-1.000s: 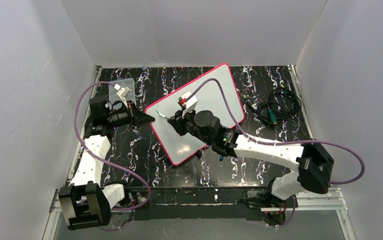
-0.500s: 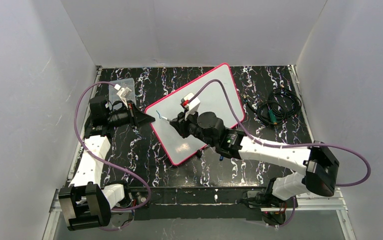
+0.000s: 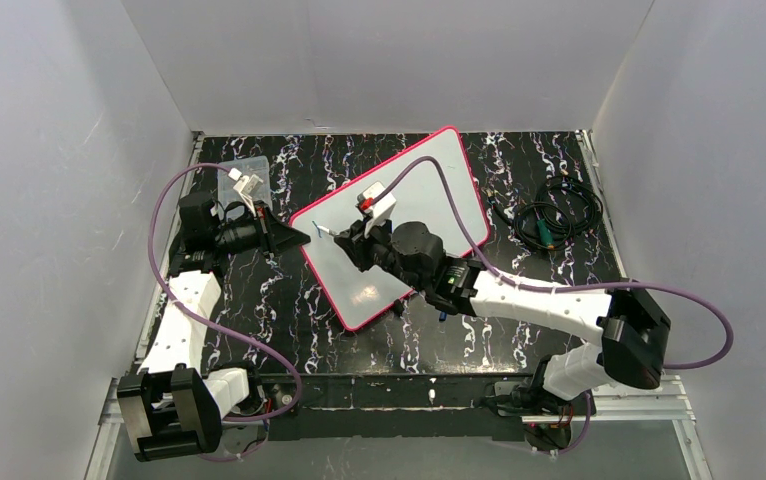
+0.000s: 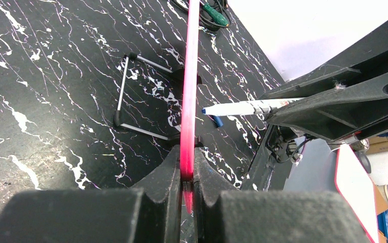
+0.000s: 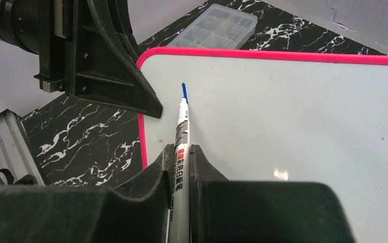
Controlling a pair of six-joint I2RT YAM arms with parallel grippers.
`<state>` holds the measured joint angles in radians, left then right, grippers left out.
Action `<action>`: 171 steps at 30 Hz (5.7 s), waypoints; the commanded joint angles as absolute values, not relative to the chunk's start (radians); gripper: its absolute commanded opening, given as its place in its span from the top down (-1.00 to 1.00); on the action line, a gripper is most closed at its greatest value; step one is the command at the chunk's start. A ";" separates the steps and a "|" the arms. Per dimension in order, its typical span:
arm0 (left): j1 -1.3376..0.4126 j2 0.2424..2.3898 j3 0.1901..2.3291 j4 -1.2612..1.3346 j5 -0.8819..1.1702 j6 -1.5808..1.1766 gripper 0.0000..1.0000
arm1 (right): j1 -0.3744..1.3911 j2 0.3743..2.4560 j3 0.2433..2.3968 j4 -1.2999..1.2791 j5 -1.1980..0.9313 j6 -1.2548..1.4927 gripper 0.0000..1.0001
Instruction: Write a sentence on the whiteboard
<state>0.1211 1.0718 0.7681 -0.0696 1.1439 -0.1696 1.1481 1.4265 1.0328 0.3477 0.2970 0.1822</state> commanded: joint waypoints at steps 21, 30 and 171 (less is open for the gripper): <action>0.124 1.040 0.787 -0.081 1.160 -0.127 1.00 | 1.155 1.461 1.085 0.445 0.434 0.142 0.97; 0.123 1.038 0.787 -0.083 1.160 -0.127 1.00 | 1.155 1.436 1.050 0.418 0.452 0.149 0.97; 0.123 1.039 0.795 -0.106 1.155 -0.108 1.00 | 1.145 1.420 0.962 0.448 0.469 0.147 0.97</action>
<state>0.1215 1.0668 0.7681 -0.0910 1.1404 -0.1558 1.1530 1.4292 0.9718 0.4294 0.4259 0.1310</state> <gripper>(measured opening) 0.052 0.197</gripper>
